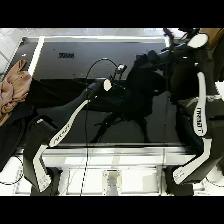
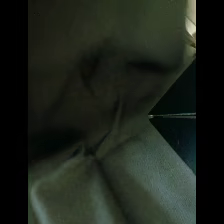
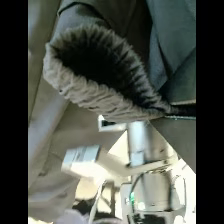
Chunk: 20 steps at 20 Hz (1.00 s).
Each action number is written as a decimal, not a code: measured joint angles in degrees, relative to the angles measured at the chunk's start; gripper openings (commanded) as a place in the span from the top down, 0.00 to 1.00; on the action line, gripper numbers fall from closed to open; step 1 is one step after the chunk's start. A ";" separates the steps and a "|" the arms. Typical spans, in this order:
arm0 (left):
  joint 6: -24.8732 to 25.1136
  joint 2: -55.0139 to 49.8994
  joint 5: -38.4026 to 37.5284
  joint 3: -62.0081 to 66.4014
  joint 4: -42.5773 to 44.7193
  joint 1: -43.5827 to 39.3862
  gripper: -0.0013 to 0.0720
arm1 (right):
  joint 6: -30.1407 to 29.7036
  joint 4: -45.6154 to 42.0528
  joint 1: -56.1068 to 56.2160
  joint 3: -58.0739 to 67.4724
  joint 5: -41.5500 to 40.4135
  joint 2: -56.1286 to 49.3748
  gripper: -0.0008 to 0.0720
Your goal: Fold the clothes and pants, and hang the long-sleeved shirts on hangers.
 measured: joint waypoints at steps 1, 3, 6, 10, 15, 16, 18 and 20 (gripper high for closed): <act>-0.09 0.15 -0.35 0.00 -0.15 0.74 0.97 | 0.50 -1.14 1.79 0.00 -1.36 -0.50 0.96; -0.17 2.08 -3.28 0.00 -0.11 3.82 0.97 | 1.95 -2.99 5.20 0.00 -4.15 -2.08 0.96; -0.15 7.28 -12.85 0.00 4.24 11.32 0.97 | 4.57 -4.31 9.77 -0.07 -9.22 -5.38 0.96; -0.17 16.20 -24.63 0.00 10.69 23.58 0.97 | 6.97 -2.47 15.89 -0.20 -18.32 -11.06 0.96; -0.15 24.59 -29.90 0.00 13.22 33.97 0.97 | 7.67 4.50 23.50 -0.24 -31.45 -17.88 0.15; -0.13 25.53 -30.34 0.00 13.27 34.88 0.97 | 7.43 5.68 24.57 -0.07 -33.97 -18.40 0.15; -0.04 26.67 -30.77 -0.04 13.79 36.13 0.97 | 5.75 7.89 25.64 0.76 -37.48 -18.62 0.16; 0.04 27.28 -31.04 -0.04 13.86 36.57 0.97 | 3.08 8.44 24.74 1.33 -38.36 -16.94 0.18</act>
